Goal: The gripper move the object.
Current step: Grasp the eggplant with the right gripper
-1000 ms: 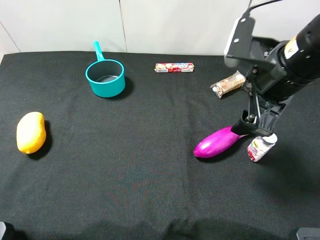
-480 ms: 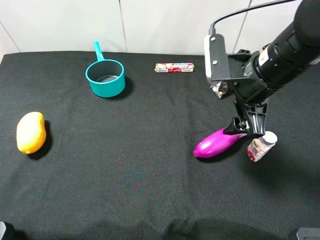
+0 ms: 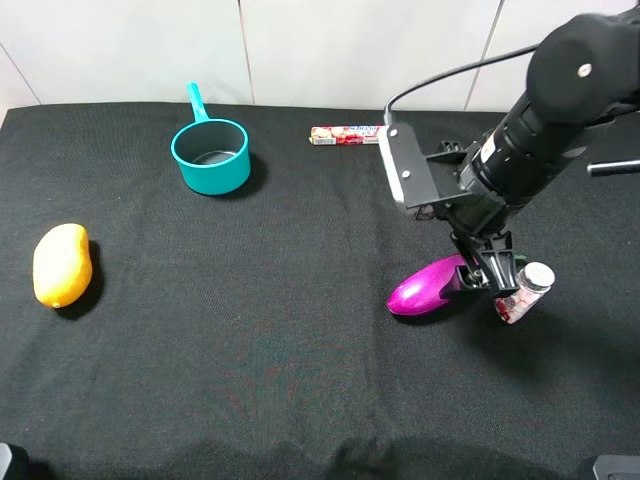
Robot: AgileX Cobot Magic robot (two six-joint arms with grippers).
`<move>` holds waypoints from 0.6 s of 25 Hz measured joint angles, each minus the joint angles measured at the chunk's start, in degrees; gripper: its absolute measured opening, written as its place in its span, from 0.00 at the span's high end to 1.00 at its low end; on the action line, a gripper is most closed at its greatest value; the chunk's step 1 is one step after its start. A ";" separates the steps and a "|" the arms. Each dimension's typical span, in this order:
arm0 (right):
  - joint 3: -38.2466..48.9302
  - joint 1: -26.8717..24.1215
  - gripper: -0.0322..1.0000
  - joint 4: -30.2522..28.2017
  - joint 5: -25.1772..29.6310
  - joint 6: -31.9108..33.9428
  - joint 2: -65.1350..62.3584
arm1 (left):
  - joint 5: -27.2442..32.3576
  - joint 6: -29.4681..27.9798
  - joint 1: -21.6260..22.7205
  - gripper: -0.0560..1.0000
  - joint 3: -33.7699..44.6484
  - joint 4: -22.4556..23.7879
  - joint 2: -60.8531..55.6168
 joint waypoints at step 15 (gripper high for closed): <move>0.00 0.00 0.30 1.36 -1.99 -4.19 7.63 | 0.00 0.00 0.00 0.01 0.00 0.00 0.00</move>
